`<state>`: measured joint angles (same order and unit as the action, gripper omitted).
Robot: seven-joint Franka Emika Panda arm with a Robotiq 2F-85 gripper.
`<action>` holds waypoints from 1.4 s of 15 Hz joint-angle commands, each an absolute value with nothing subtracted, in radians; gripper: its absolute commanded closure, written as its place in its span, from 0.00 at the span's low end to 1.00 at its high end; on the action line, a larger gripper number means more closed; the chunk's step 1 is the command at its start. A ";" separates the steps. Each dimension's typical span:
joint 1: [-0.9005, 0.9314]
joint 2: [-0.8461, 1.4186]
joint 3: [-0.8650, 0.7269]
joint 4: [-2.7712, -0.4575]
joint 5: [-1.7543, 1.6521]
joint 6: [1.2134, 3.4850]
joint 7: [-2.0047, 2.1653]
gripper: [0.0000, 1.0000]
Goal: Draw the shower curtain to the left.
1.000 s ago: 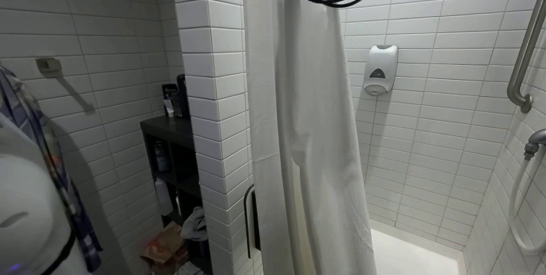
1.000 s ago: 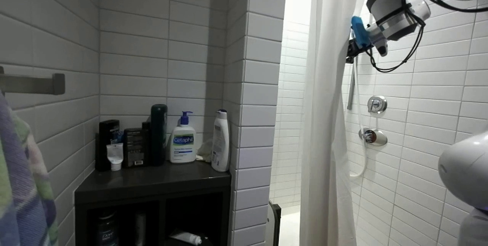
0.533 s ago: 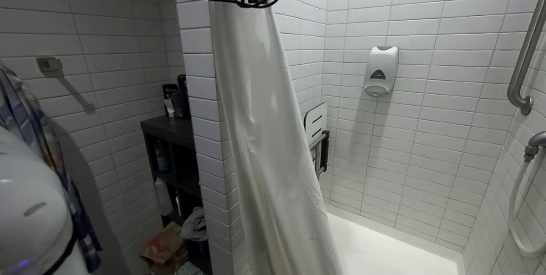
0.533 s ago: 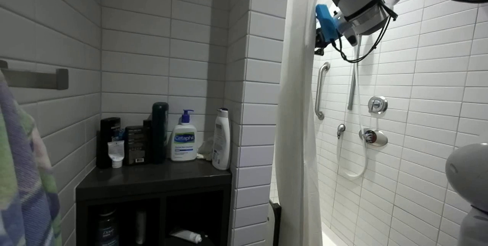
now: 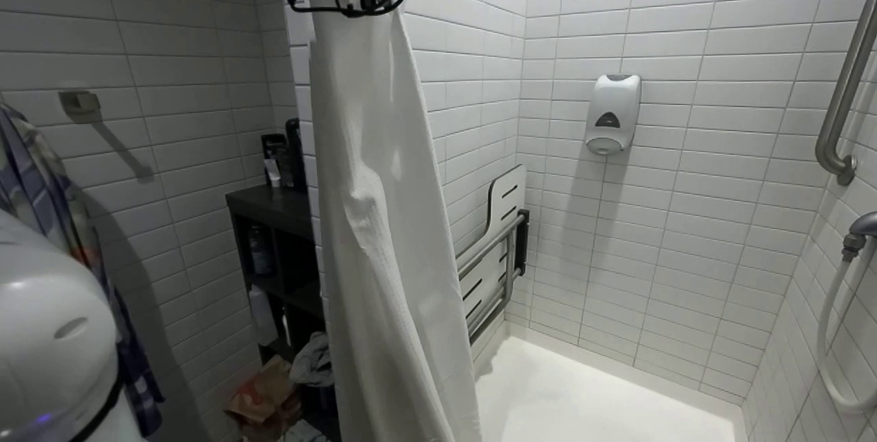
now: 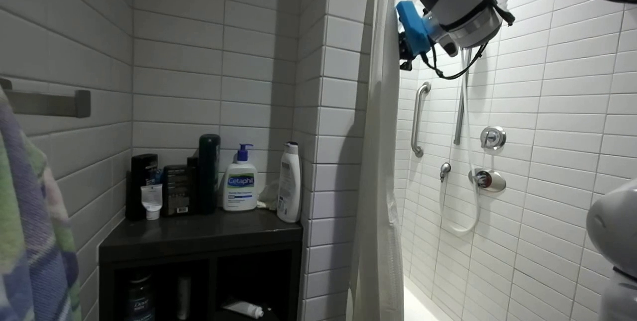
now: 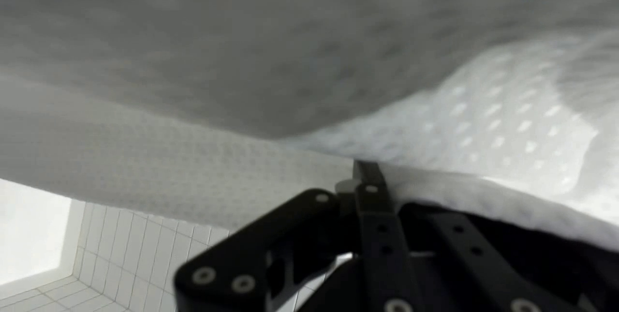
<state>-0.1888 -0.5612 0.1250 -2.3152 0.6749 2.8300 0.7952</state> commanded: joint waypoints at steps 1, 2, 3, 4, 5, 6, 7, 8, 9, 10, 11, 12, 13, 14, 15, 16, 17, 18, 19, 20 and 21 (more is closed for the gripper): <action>-0.175 -0.601 0.107 -2.346 0.630 2.835 0.825 0.73; -0.162 -0.569 0.097 -2.330 0.632 2.837 0.815 0.72; -0.162 -0.570 0.095 -2.334 0.626 2.836 0.815 0.94; -0.160 -0.569 0.092 -2.336 0.624 2.836 0.815 0.88; -0.159 -0.568 0.090 -2.337 0.624 2.836 0.814 0.80; -0.158 -0.567 0.090 -2.337 0.625 2.836 0.814 0.74; -0.158 -0.566 0.089 -2.337 0.625 2.836 0.814 0.72; -0.158 -0.566 0.089 -2.337 0.625 2.836 0.814 0.72; -0.158 -0.566 0.089 -2.337 0.625 2.836 0.814 0.72; -0.157 -0.566 0.089 -2.337 0.625 2.836 0.814 0.72; -0.157 -0.566 0.089 -2.337 0.625 2.836 0.814 0.72; -0.157 -0.566 0.089 -2.337 0.625 2.836 0.814 0.47; -0.162 -0.580 0.084 -2.348 0.623 2.829 0.817 0.45; -0.161 -0.595 0.074 -2.361 0.625 2.818 0.815 0.42; -0.167 -0.609 0.068 -2.375 0.621 2.809 0.817 0.34; -0.169 -0.625 0.056 -2.388 0.620 2.791 0.815 0.29; -0.173 -0.638 0.049 -2.400 0.617 2.787 0.815 0.23; -0.177 -0.656 0.041 -2.415 0.611 2.776 0.815 0.16; -0.182 -0.671 0.036 -2.427 0.602 2.764 0.816 0.09; -0.185 -0.690 0.029 -2.439 0.593 2.746 0.818 0.03; -0.189 -0.712 0.025 -2.455 0.584 2.724 0.822 0.00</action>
<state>-0.1815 -0.6326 0.0389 -2.4043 0.6226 2.7806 0.7958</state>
